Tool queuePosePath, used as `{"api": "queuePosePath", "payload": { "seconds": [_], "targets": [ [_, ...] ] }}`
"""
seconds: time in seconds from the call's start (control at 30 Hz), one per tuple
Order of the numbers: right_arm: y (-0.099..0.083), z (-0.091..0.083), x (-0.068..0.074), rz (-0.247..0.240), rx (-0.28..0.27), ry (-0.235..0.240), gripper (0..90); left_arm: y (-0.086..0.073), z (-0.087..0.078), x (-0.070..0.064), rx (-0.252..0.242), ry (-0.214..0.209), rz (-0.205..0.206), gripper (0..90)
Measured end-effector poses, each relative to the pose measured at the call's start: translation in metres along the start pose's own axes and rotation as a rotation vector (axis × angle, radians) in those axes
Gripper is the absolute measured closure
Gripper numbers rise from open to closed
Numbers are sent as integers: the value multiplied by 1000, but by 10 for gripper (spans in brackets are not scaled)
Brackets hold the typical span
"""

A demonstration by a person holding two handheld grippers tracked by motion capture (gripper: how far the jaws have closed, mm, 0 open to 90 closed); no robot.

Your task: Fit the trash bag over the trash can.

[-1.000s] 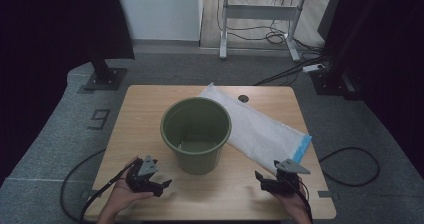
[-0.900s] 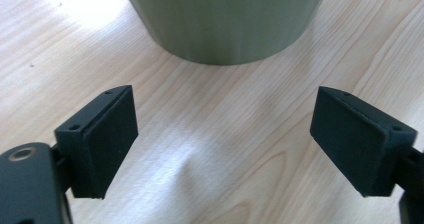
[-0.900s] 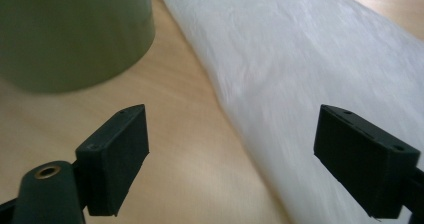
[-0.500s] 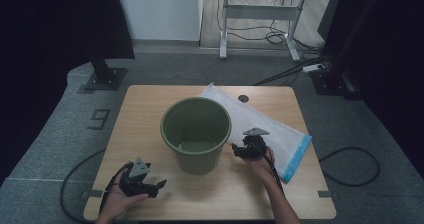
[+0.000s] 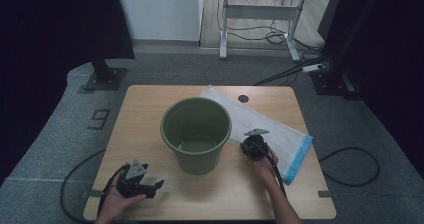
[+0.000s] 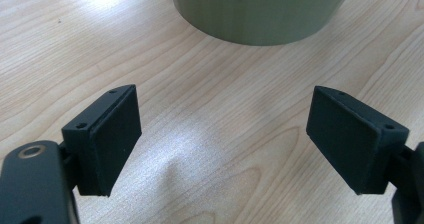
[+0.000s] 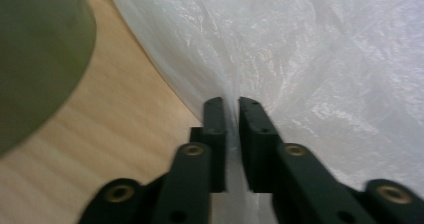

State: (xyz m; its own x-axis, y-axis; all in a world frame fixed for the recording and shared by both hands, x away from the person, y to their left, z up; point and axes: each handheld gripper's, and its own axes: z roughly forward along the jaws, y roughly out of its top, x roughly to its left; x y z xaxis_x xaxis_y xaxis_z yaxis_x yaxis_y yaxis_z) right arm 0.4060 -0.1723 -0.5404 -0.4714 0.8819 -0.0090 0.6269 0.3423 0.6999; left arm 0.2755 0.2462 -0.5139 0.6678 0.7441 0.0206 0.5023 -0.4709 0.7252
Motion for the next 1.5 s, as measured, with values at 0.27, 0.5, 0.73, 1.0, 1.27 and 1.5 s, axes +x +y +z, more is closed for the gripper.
{"api": "queuePosePath", "payload": {
  "seconds": [0.27,0.5,0.73,1.0,1.27,1.5],
  "targets": [
    [-34,-31,-12,21,-45,15,843,-1,1,1,-1,8,2,141],
    [-68,-59,-20,27,-69,32,828,-3,7,2,25,22,1,140],
    [-91,-81,-24,43,-99,31,828,-5,8,1,36,30,-3,141],
    [-87,-85,-22,67,-120,58,555,-9,5,8,41,52,-21,141],
    [-43,-61,17,-61,-166,73,305,-12,5,9,43,59,-24,142],
    [-11,-21,26,-66,-111,57,320,-15,12,7,91,83,15,143]
  ]
}}
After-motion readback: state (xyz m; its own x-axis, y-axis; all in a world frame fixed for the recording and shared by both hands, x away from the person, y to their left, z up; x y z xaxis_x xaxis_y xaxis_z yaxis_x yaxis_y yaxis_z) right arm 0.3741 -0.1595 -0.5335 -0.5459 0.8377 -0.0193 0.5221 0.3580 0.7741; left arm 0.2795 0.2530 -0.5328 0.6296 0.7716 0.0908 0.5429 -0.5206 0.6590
